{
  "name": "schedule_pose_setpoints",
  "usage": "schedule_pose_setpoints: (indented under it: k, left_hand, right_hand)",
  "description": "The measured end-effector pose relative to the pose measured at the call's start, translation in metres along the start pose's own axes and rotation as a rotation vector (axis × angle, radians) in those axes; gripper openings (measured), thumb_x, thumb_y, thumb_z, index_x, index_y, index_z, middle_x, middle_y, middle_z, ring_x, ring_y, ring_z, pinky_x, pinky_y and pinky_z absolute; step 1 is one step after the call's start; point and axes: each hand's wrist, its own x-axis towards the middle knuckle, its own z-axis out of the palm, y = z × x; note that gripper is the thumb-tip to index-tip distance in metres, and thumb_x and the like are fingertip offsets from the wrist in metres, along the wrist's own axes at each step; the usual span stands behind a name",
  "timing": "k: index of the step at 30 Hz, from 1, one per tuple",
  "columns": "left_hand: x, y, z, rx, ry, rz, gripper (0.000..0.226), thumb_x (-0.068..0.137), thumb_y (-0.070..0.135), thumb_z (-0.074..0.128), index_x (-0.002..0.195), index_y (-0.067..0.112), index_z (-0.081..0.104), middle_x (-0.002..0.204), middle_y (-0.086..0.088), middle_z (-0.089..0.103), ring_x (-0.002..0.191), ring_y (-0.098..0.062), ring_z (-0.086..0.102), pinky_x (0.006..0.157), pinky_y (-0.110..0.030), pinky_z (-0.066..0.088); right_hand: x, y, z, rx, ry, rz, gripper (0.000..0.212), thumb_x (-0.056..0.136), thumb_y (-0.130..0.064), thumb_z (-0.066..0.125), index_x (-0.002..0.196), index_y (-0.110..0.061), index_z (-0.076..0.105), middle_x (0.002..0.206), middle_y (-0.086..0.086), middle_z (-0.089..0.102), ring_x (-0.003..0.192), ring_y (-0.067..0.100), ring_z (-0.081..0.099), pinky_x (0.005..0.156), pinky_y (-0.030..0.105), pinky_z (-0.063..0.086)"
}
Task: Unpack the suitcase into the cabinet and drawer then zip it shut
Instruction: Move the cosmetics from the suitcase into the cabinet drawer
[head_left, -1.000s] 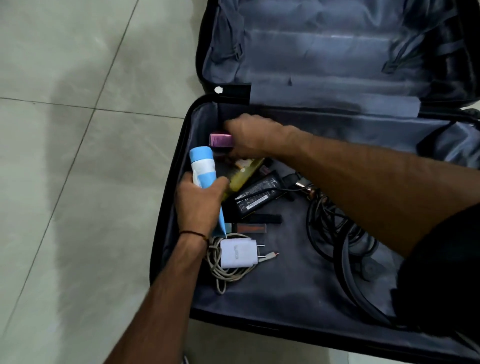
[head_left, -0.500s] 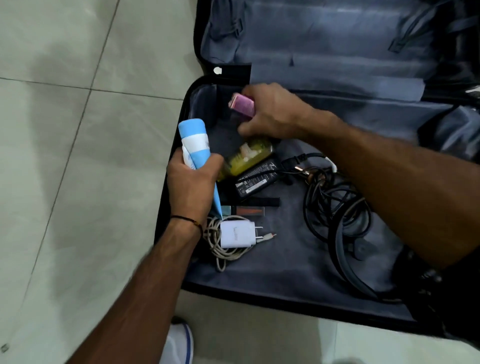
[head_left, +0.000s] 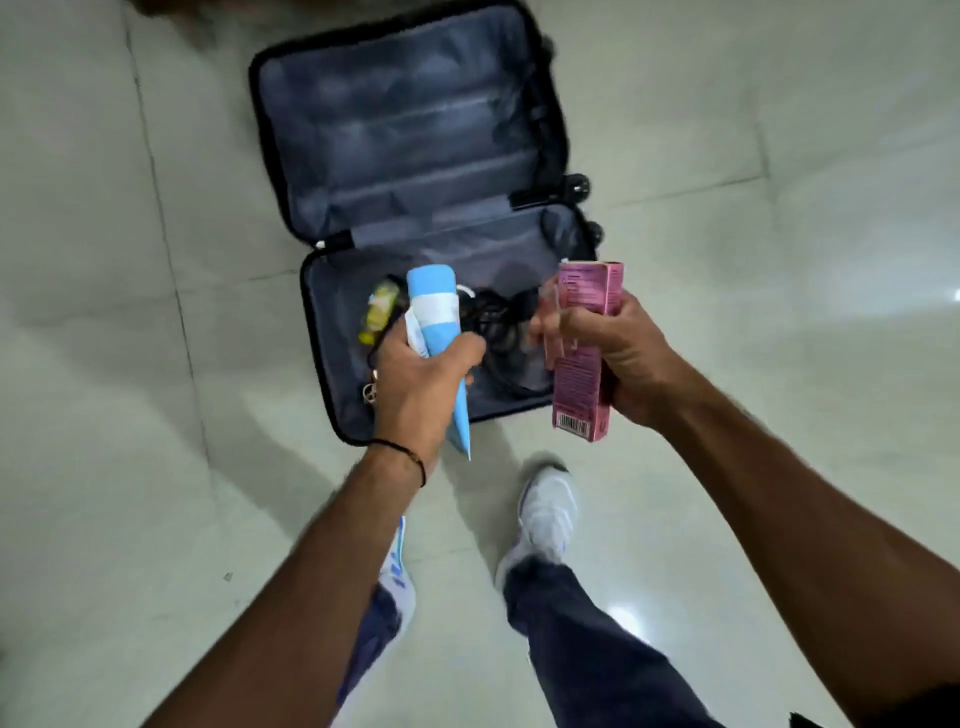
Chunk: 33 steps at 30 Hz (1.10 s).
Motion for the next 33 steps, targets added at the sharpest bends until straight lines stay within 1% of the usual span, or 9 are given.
schedule_pose_setpoints:
  k: [3, 7, 10, 13, 17, 21, 24, 29, 33]
  left_hand:
    - [-0.092, 0.081, 0.038, 0.11, -0.194, 0.009, 0.021, 0.073, 0.011, 0.072, 0.084, 0.01, 0.054, 0.065, -0.003, 0.053, 0.053, -0.015, 0.049, 0.052, -0.028, 0.046]
    - [-0.208, 0.166, 0.088, 0.243, -0.479, 0.047, 0.016, 0.082, 0.003, 0.071, 0.085, 0.008, 0.056, 0.064, -0.003, 0.053, 0.049, -0.01, 0.049, 0.05, -0.024, 0.045]
    - [-0.289, 0.211, 0.135, 0.31, -0.656, 0.052, 0.02, 0.079, 0.008, 0.073, 0.089, 0.0, 0.057, 0.068, -0.008, 0.053, 0.051, -0.012, 0.049, 0.051, -0.026, 0.045]
    - [-0.364, 0.237, 0.182, 0.36, -0.796, 0.058, 0.025, 0.071, 0.015, 0.072, 0.089, 0.006, 0.057, 0.069, -0.007, 0.055, 0.052, -0.014, 0.05, 0.053, -0.028, 0.045]
    - [-0.468, 0.248, 0.251, 0.44, -1.037, 0.089, 0.022, 0.072, 0.014, 0.075, 0.086, 0.011, 0.057, 0.069, -0.005, 0.056, 0.053, -0.015, 0.051, 0.054, -0.028, 0.045]
    - [-0.562, 0.254, 0.315, 0.502, -1.269, 0.165, 0.029, 0.066, 0.024, 0.072, 0.088, 0.011, 0.058, 0.065, 0.0, 0.058, 0.053, -0.014, 0.053, 0.054, -0.026, 0.047]
    - [-0.62, 0.249, 0.366, 0.545, -1.429, 0.218, 0.025, 0.074, 0.018, 0.075, 0.09, 0.01, 0.059, 0.067, 0.0, 0.061, 0.055, -0.015, 0.053, 0.057, -0.028, 0.047]
    - [-0.688, 0.229, 0.458, 0.602, -1.586, 0.253, 0.02, 0.08, 0.013, 0.073, 0.096, 0.009, 0.061, 0.071, -0.002, 0.063, 0.059, -0.016, 0.054, 0.062, -0.031, 0.05]
    - [-0.73, 0.218, 0.542, 0.622, -1.671, 0.238, 0.028, 0.08, 0.015, 0.075, 0.103, 0.005, 0.063, 0.072, -0.002, 0.063, 0.058, -0.013, 0.054, 0.061, -0.029, 0.051]
  right_hand:
    - [-0.113, -0.081, -0.014, 0.156, 0.116, -0.032, 0.027, 0.079, 0.0, 0.061, 0.104, -0.01, 0.062, 0.09, 0.013, 0.065, 0.074, 0.024, 0.063, 0.066, 0.033, 0.053]
    - [-0.268, -0.168, -0.033, 0.314, 0.316, -0.163, 0.031, 0.081, 0.003, 0.061, 0.11, -0.009, 0.057, 0.094, 0.012, 0.065, 0.073, 0.025, 0.062, 0.066, 0.032, 0.051]
    - [-0.383, -0.207, -0.055, 0.416, 0.465, -0.281, 0.03, 0.082, 0.004, 0.059, 0.108, -0.009, 0.056, 0.094, 0.012, 0.064, 0.073, 0.026, 0.061, 0.067, 0.033, 0.049]
    - [-0.483, -0.223, -0.071, 0.455, 0.604, -0.373, 0.03, 0.08, 0.003, 0.063, 0.105, -0.011, 0.059, 0.094, 0.012, 0.065, 0.074, 0.025, 0.062, 0.066, 0.031, 0.049]
    - [-0.605, -0.226, -0.089, 0.497, 0.818, -0.499, 0.03, 0.076, 0.002, 0.066, 0.103, -0.01, 0.061, 0.093, 0.014, 0.065, 0.071, 0.025, 0.061, 0.063, 0.029, 0.05]
    - [-0.696, -0.226, -0.107, 0.495, 1.028, -0.638, 0.029, 0.076, 0.003, 0.065, 0.102, -0.009, 0.06, 0.091, 0.013, 0.065, 0.07, 0.024, 0.06, 0.062, 0.029, 0.05]
    - [-0.75, -0.222, -0.13, 0.506, 1.201, -0.732, 0.028, 0.081, 0.008, 0.064, 0.104, -0.007, 0.059, 0.091, 0.014, 0.065, 0.068, 0.023, 0.061, 0.063, 0.028, 0.049]
    - [-0.81, -0.217, -0.19, 0.557, 1.443, -0.781, 0.032, 0.075, -0.002, 0.068, 0.105, -0.009, 0.06, 0.091, 0.012, 0.067, 0.07, 0.023, 0.063, 0.064, 0.031, 0.049]
    - [-0.847, -0.227, -0.267, 0.581, 1.535, -0.785, 0.029, 0.074, -0.004, 0.07, 0.102, -0.011, 0.062, 0.091, 0.011, 0.068, 0.069, 0.023, 0.063, 0.064, 0.031, 0.049]
